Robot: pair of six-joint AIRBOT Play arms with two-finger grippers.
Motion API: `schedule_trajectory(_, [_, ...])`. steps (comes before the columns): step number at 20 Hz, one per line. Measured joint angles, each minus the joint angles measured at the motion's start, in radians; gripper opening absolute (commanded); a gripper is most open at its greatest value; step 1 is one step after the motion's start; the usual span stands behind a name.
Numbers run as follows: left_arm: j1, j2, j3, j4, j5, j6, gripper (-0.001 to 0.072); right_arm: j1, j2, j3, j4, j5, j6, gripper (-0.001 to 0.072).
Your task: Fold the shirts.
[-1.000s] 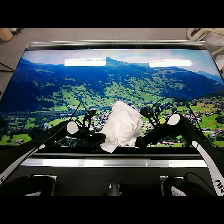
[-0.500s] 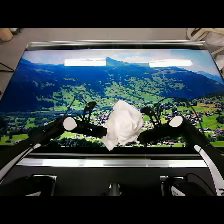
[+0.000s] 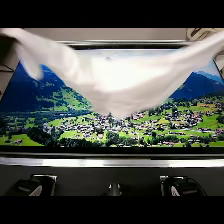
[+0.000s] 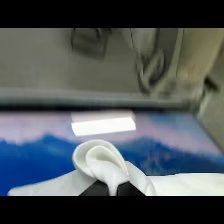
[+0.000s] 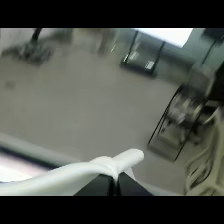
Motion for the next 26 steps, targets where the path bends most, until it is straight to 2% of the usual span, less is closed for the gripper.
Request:
schedule_trajectory(4, [0.106, 0.118, 0.104, 0.073, 0.01, -0.023, 0.0025, 0.0, 0.058, 0.145, -0.148, 0.032, 0.094, 0.0021])
schedule_trajectory(9, [0.159, 0.15, 0.107, 0.196, -0.172, -0.048, 0.0026, 0.0, 0.042, 0.191, -0.241, 0.024, 0.129, 0.0021])
schedule_trajectory(14, [0.17, 0.153, -0.12, 0.222, -0.41, -0.063, 0.0026, 0.0, -0.111, 0.2, -0.285, 0.007, 0.097, 0.0023])
schedule_trajectory(17, [0.171, 0.151, -0.361, 0.142, -0.477, -0.074, 0.0026, 0.0, -0.29, 0.2, -0.29, 0.01, 0.13, 0.0023])
schedule_trajectory(22, [0.172, 0.121, -0.673, -0.031, -0.431, -0.051, 0.0026, 0.0, -0.636, 0.201, -0.193, -0.013, 0.182, 0.0023])
schedule_trajectory(26, [0.174, 0.014, -0.748, -0.079, -0.272, -0.019, 0.0025, 0.0, -0.863, 0.201, -0.085, -0.019, 0.197, 0.0023])
